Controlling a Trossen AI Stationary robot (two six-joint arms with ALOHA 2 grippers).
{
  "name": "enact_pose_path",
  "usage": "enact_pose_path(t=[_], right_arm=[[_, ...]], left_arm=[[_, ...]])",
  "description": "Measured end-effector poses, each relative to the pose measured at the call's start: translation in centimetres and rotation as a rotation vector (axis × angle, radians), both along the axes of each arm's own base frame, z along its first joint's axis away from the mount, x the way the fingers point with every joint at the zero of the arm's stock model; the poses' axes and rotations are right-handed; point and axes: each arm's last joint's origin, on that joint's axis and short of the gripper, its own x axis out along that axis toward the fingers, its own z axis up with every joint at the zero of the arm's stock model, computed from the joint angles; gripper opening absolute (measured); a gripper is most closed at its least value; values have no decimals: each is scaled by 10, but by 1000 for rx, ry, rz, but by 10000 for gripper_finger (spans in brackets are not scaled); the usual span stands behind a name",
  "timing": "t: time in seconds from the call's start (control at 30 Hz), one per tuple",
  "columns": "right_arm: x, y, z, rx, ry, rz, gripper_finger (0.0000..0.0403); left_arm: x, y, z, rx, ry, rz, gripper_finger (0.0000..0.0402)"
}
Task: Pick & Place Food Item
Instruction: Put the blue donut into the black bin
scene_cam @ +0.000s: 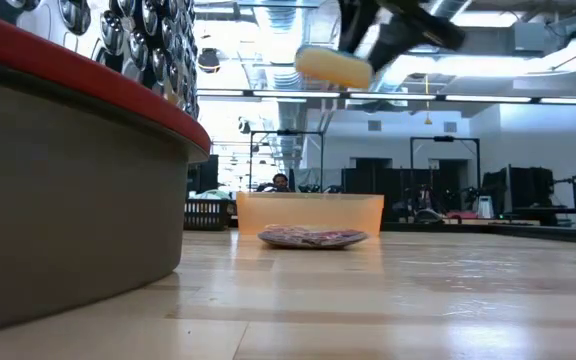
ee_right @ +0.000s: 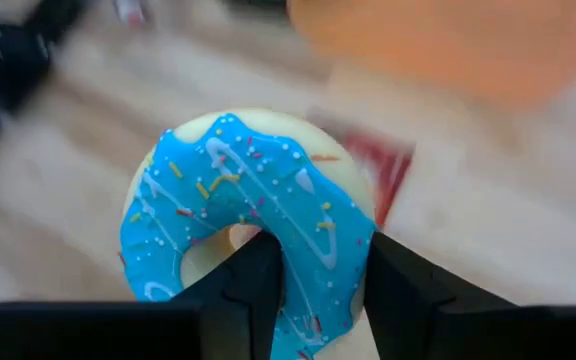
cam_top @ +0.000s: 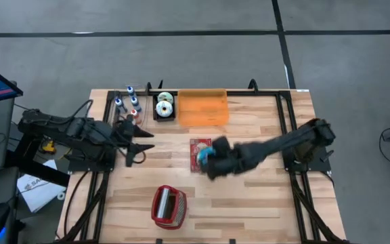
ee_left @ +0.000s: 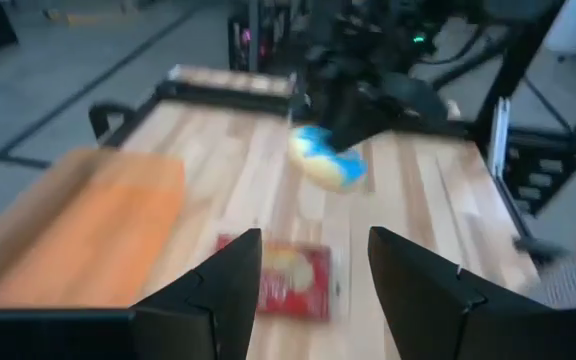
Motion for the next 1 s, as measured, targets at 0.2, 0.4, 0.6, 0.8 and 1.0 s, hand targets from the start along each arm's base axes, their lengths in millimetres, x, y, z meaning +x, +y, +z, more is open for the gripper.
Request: enact_pose_path(t=[0.2,0.4,0.6,0.8,1.0], right_arm=[[-1,-58,43,-101,-128,13,118],[8,-97,67,-132,-288,43,118],[17,-119,78,-159,-407,65,118],[19,-127,82,-184,-442,67,118],[20,-127,83,-182,-454,79,118]], left_arm=[[36,8,9,-25,-174,83,191],[52,38,17,-209,-346,258,221],[54,66,18,-298,-378,230,236],[59,77,14,-335,-362,206,222],[78,80,7,-354,-382,197,204]])
